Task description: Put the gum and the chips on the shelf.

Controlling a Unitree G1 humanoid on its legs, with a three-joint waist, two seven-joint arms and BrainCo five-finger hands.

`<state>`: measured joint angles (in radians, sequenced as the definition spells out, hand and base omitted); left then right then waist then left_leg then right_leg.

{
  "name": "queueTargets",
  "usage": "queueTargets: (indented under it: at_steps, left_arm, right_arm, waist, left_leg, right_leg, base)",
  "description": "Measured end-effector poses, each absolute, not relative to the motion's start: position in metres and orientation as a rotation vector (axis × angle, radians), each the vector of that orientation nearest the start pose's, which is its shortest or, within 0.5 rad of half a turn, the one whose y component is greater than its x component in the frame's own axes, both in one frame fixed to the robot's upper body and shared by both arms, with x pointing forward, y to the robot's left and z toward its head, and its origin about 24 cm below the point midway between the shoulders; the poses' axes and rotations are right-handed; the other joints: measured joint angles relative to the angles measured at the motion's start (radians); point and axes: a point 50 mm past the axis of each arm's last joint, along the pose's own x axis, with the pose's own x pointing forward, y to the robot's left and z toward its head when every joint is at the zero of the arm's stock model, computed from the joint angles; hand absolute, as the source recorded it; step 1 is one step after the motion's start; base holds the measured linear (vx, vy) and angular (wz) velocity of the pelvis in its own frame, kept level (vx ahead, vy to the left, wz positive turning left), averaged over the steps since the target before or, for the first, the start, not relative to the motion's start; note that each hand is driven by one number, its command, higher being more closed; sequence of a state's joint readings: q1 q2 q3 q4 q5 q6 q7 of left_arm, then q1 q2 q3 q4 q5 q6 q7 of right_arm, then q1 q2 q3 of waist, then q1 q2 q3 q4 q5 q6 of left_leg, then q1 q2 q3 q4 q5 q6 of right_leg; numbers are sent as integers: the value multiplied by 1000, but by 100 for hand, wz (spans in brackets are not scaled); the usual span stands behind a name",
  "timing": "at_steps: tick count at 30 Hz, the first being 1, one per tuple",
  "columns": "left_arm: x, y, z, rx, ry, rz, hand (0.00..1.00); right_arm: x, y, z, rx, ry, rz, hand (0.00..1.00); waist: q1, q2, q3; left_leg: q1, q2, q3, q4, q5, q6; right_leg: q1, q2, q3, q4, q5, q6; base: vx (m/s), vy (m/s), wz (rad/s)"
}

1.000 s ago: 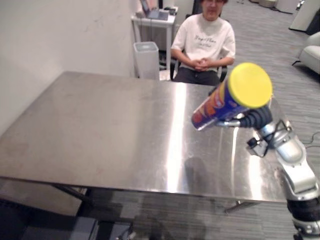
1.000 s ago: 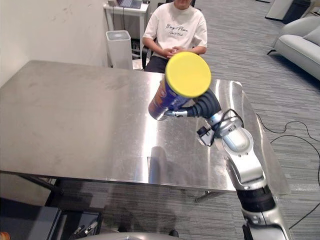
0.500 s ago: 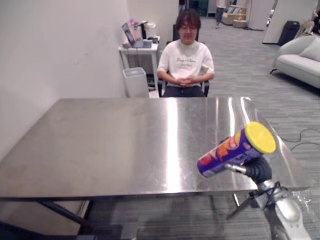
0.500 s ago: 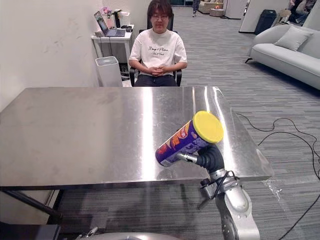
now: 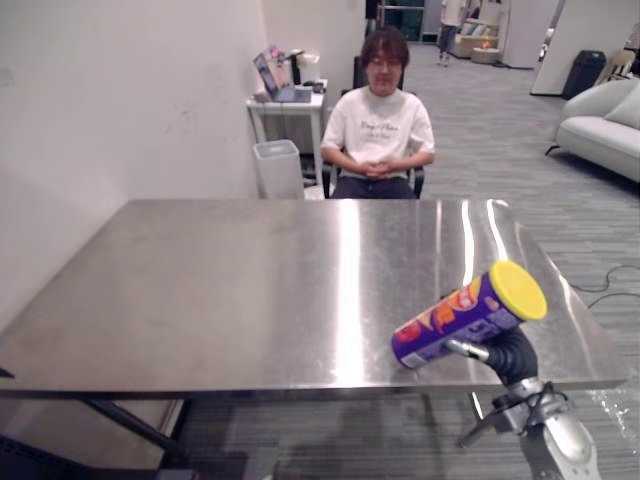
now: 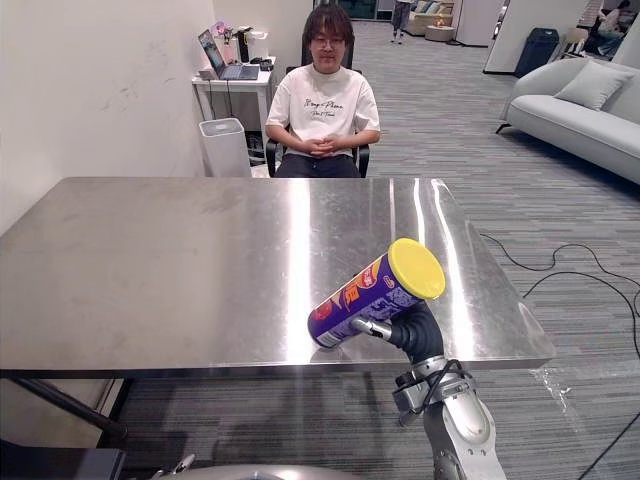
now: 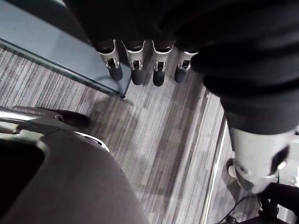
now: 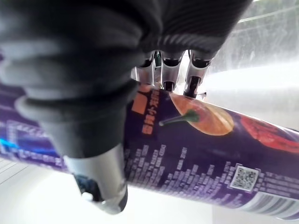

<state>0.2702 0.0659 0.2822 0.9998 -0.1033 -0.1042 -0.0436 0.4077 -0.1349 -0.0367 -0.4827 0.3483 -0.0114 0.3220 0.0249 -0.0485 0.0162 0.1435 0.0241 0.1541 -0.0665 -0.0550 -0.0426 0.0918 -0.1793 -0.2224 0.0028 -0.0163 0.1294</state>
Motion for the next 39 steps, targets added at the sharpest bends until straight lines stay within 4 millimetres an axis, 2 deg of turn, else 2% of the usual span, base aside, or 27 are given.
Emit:
queueTargets:
  at_steps: [7,10,11,14,16,17,18,19,20,21,22,23,24,25,26,27,29,30,31,32,34,36,39]
  left_arm:
    - [30,218,-162,-169,1112,405,0]
    - [32,219,-162,-170,1106,406,0]
    - [34,219,-162,-171,1100,404,0]
    - [46,220,-160,-171,1072,398,0]
    - [51,220,-160,-174,1060,399,0]
    - [50,220,-160,-176,1061,402,0]
    - [49,220,-160,-200,1062,421,0]
    - [49,219,-161,-207,1063,423,0]
    - [51,218,-161,-210,1059,419,0]
    - [52,223,-160,-198,1057,422,0]
    - [54,223,-159,-196,1054,416,0]
    - [56,221,-159,-191,1051,398,0]
    - [67,221,-156,-166,1017,362,0]
    - [73,222,-154,-157,994,353,0]
    - [84,224,-151,-151,967,345,0]
    - [92,216,-151,-142,963,296,0]
    - [106,201,-151,-138,945,225,0]
    - [113,193,-150,-133,935,185,0]
    - [120,187,-148,-121,923,140,0]
    - [123,186,-148,-116,917,125,0]
    - [127,186,-146,-85,912,88,0]
    - [127,185,-146,-71,916,59,0]
    - [129,184,-145,-58,910,30,0]
  right_arm:
    - [165,-184,74,155,-108,205,100]
    - [163,-186,74,152,-103,199,100]
    - [163,-186,74,152,-105,199,100]
    - [163,-187,75,144,-106,198,100]
    - [165,-187,82,136,-141,205,100]
    - [166,-187,83,131,-148,209,100]
    - [167,-188,85,124,-156,206,100]
    - [167,-189,86,120,-157,204,100]
    - [166,-193,86,107,-156,195,100]
    - [165,-198,88,97,-168,175,100]
    - [166,-201,90,87,-181,163,100]
    - [167,-205,94,74,-199,145,100]
    - [165,-211,93,63,-196,116,100]
    - [164,-213,93,59,-194,104,100]
    - [163,-216,94,58,-206,85,100]
    - [163,-219,94,61,-217,69,100]
    - [163,-224,95,55,-224,46,100]
    - [162,-227,96,46,-229,35,100]
    - [162,-228,97,39,-238,27,100]
    - [162,-228,97,41,-243,23,100]
    - [163,-223,94,70,-232,25,100]
    - [163,-215,89,93,-212,42,100]
    - [161,-206,68,143,-100,67,100]
  waist:
    - [-3,3,21]
    - [-20,7,41]
    - [-21,17,49]
    - [-21,18,103]
    - [-20,24,126]
    - [-20,28,129]
    - [-18,42,135]
    - [-18,43,133]
    - [-22,36,123]
    - [-24,32,121]
    - [-26,42,127]
    - [-41,62,135]
    - [-67,55,131]
    - [-83,38,123]
    - [-85,43,124]
    - [-98,63,128]
    - [-130,71,127]
    - [-133,71,127]
    - [-133,83,127]
    - [-133,86,133]
    - [-129,60,150]
    - [-130,48,155]
    - [-125,48,174]
  left_leg:
    - [-28,9,-7,48,-23,-4]
    - [-87,18,-35,119,-40,-4]
    - [-95,20,-42,131,-42,-5]
    - [-157,29,-90,188,-47,-11]
    - [-225,37,-108,225,-49,-9]
    - [-242,39,-108,236,-56,1]
    - [-254,65,-44,242,-84,44]
    - [-256,88,10,241,-95,69]
    - [-254,125,112,224,-105,92]
    - [-275,178,227,305,-115,125]
    - [-301,215,293,390,-103,159]
    - [-342,242,385,463,-19,199]
    - [-358,210,393,405,60,181]
    - [-340,175,385,318,101,166]
    - [-329,199,470,358,36,160]
    - [-297,264,621,454,-37,121]
    - [-233,285,747,439,-45,110]
    - [-206,285,781,411,-36,94]
    - [-194,279,796,369,-42,69]
    - [-196,273,798,358,-48,62]
    - [-220,260,787,345,-69,38]
    - [-251,245,770,341,-78,45]
    - [-300,232,768,355,-98,64]
  right_leg:
    - [-20,0,-6,44,-30,-8]
    - [-37,0,-34,64,-39,-12]
    - [-36,0,-44,68,-40,-14]
    - [-50,3,-94,94,-56,-22]
    - [-113,-5,-128,191,-100,-41]
    - [-129,-5,-134,213,-110,-49]
    - [-141,-4,-155,228,-119,-61]
    - [-140,-3,-170,224,-120,-62]
    - [-138,-1,-193,202,-120,-64]
    - [-146,-20,-236,203,-120,-65]
    - [-159,-26,-255,237,-132,-75]
    - [-179,-44,-303,317,-174,-77]
    - [-183,-74,-347,336,-199,-102]
    - [-181,-94,-366,310,-203,-105]
    - [-166,-102,-443,302,-195,-87]
    - [-150,-109,-530,325,-201,-99]
    - [-131,-132,-623,342,-205,-103]
    - [-128,-142,-653,348,-205,-103]
    - [-127,-148,-688,353,-206,-102]
    - [-124,-152,-704,358,-205,-99]
    - [-125,-167,-733,373,-203,-78]
    - [-144,-178,-742,368,-195,-63]
    - [-185,-193,-743,363,-162,-62]
  base:
    - [2,-2,3]
    - [9,-22,27]
    - [-5,-36,40]
    - [-66,-49,51]
    - [-119,-62,47]
    - [-104,-65,38]
    - [-48,-84,34]
    - [-45,-132,49]
    - [25,-80,63]
    - [23,-34,65]
    - [20,-52,90]
    - [-17,-122,150]
    - [-51,-133,173]
    - [-56,-64,177]
    - [-46,-56,169]
    - [-26,-42,184]
    - [-52,6,165]
    - [-81,95,132]
    - [-98,156,94]
    - [-140,215,77]
    - [-139,185,52]
    - [-128,182,29]
    - [-96,191,9]
